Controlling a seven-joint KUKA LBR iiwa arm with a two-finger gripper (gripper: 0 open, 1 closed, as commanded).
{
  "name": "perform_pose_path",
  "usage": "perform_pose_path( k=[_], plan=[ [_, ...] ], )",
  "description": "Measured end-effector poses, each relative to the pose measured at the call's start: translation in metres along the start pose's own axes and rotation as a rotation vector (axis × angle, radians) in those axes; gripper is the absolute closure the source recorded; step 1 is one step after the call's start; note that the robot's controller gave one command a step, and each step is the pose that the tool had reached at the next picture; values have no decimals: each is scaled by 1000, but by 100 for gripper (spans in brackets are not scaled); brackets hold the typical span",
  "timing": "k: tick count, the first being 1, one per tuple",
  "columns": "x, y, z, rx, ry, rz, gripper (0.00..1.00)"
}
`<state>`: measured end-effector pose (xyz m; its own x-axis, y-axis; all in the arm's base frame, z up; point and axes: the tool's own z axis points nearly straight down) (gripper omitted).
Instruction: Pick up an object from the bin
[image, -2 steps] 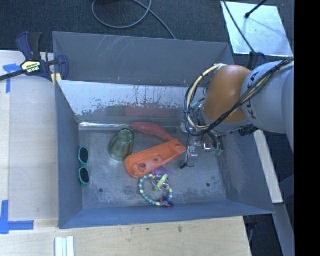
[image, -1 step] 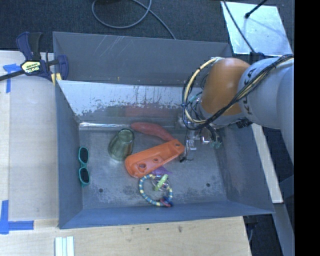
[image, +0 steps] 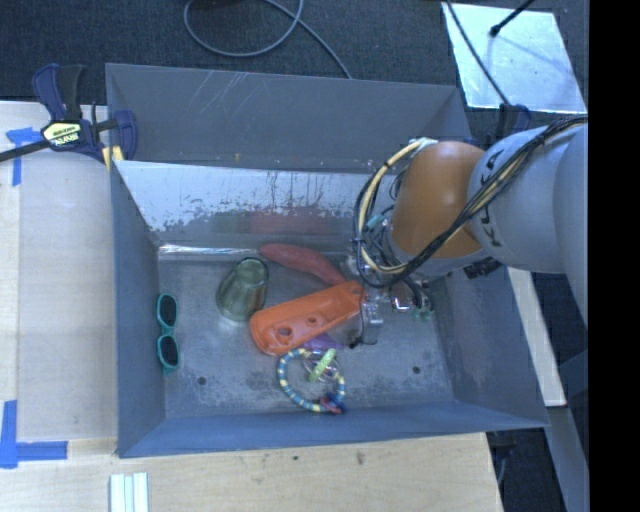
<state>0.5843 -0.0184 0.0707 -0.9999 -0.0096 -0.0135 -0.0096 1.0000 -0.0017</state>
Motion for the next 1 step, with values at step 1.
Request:
perform_pose_path(
  k=[1],
  plan=[
    [-14, 66, 0, 1, -2, -2, 100]
  ],
)
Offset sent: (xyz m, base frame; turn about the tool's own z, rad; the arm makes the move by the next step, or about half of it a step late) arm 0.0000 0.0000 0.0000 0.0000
